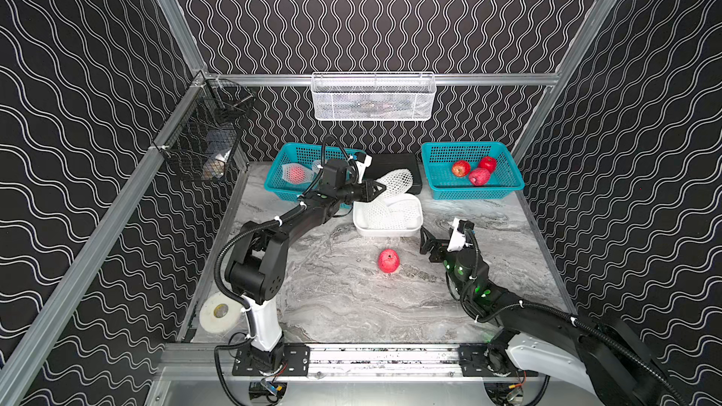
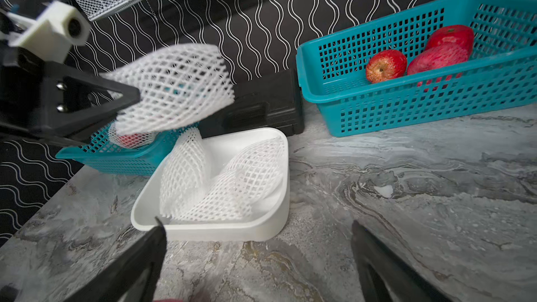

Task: Remove foam nets from apples
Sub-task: Place the foam net into the storage box.

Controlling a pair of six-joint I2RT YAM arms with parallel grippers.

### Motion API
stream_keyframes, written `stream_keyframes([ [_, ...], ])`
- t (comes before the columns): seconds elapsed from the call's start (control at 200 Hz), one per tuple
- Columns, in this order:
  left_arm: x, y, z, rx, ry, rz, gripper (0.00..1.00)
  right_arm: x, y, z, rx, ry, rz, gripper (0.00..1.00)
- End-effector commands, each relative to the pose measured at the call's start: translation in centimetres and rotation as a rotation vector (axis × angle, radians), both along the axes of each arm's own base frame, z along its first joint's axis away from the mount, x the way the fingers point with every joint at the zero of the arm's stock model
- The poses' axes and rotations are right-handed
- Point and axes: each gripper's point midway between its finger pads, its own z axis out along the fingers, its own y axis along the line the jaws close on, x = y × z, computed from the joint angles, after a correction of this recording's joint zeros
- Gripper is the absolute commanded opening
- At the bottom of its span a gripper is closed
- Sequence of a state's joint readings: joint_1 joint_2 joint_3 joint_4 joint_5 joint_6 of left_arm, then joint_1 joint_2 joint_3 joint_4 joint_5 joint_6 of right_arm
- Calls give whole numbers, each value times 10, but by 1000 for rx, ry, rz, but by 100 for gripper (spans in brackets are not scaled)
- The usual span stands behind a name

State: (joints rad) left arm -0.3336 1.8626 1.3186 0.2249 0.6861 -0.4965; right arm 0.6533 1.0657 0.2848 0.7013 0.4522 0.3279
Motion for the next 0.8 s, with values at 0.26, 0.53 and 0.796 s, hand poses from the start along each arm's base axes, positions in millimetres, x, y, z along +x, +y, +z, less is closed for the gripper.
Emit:
stream_keyframes([
  [0.26,-14,7,-64,62,80,-12,0,44,16,56,314,40,266,76],
  [0.53,-14,20,-106,176,172,49,0,92,85,58,314,209,527,14],
  [0.796,-17,34,-119,277,220,97,0,124,129,9,161,389,521,3],
])
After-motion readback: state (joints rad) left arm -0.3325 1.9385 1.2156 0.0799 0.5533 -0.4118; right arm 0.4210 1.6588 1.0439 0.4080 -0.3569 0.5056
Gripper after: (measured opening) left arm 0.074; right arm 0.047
